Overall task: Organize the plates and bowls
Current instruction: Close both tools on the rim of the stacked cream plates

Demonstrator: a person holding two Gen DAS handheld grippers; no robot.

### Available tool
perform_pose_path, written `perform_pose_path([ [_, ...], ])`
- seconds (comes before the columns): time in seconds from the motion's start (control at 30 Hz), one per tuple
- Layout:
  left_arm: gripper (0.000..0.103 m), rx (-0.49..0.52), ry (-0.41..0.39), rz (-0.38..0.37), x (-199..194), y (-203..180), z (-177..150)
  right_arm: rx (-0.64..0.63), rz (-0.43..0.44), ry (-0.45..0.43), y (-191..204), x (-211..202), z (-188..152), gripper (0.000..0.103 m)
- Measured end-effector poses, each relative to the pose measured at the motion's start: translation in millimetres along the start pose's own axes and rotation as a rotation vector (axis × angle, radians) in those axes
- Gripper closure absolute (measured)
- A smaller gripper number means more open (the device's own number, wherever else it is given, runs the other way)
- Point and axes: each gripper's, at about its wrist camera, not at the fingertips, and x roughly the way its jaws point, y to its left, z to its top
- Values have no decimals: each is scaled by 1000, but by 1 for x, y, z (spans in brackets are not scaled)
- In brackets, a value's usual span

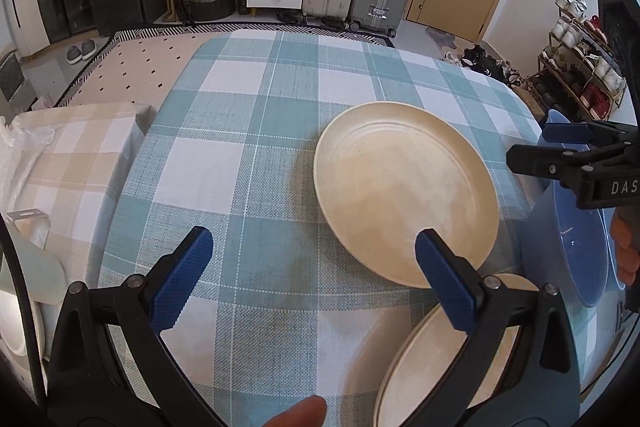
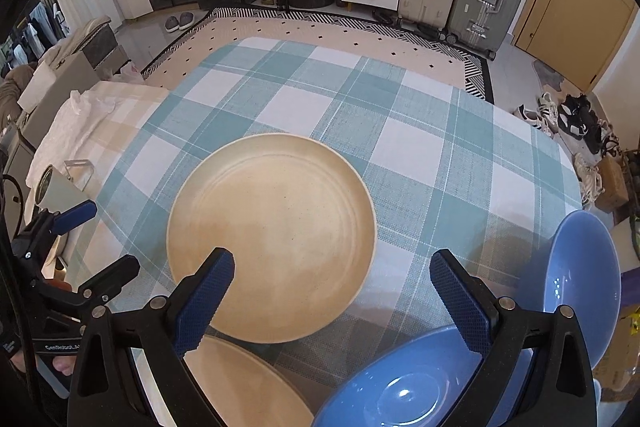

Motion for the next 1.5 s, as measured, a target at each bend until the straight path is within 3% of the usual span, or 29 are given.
perform_pose_path([
  [0.57,4,-35,72,-10,44,8,3,28,-9,121,-21,52,10,18],
  [1.03,27,-27,119,-60,64,4,2,23,6,180,-22,77,19,29],
  [1.2,36,-18,134,-73,70,-1,3,17,-1,204,-21,87,19,38],
  [1.5,56,-9,143,-84,78,-3,1,-13,-26,226,-19,98,16,65],
])
